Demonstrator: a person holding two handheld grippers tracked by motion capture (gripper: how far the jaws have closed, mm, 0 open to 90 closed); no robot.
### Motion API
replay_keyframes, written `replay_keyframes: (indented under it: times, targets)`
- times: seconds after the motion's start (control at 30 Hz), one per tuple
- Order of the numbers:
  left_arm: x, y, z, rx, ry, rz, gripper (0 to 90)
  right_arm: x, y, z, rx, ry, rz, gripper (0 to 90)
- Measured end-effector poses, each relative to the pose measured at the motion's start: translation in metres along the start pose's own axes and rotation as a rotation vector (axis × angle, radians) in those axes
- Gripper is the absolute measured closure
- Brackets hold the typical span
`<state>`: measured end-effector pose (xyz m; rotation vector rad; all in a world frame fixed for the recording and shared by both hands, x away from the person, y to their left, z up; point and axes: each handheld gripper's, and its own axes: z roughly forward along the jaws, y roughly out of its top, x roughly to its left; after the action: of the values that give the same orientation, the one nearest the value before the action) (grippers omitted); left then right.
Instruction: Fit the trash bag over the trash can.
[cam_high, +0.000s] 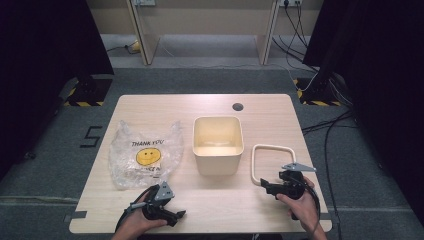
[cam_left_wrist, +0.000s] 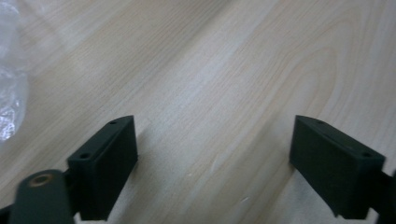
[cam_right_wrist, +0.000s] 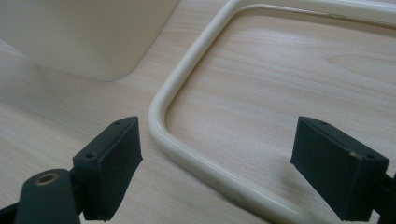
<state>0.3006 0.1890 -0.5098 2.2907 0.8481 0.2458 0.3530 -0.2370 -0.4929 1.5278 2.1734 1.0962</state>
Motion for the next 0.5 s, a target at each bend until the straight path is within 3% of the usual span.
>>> replay_keyframes:
  times: [0.1,0.27,0.43,0.5]
  targets:
    - [0.001,0.001,-0.003,-0.019,-0.032,-0.033,15.5,0.001,-0.001,-0.001,0.003,0.000,-0.007,15.9]
    - [0.007,0.007,-0.014,-0.111,-0.051,-0.096,15.7,0.002,-0.001,-0.002,0.003,-0.001,-0.007,15.9]
    - [0.019,0.019,-0.033,-0.181,-0.001,-0.132,16.0,0.001,-0.003,-0.002,0.002,0.000,-0.002,15.9]
    - [0.029,0.023,-0.041,-0.204,0.019,-0.173,16.1,0.001,-0.002,-0.003,0.001,0.000,0.000,15.9]
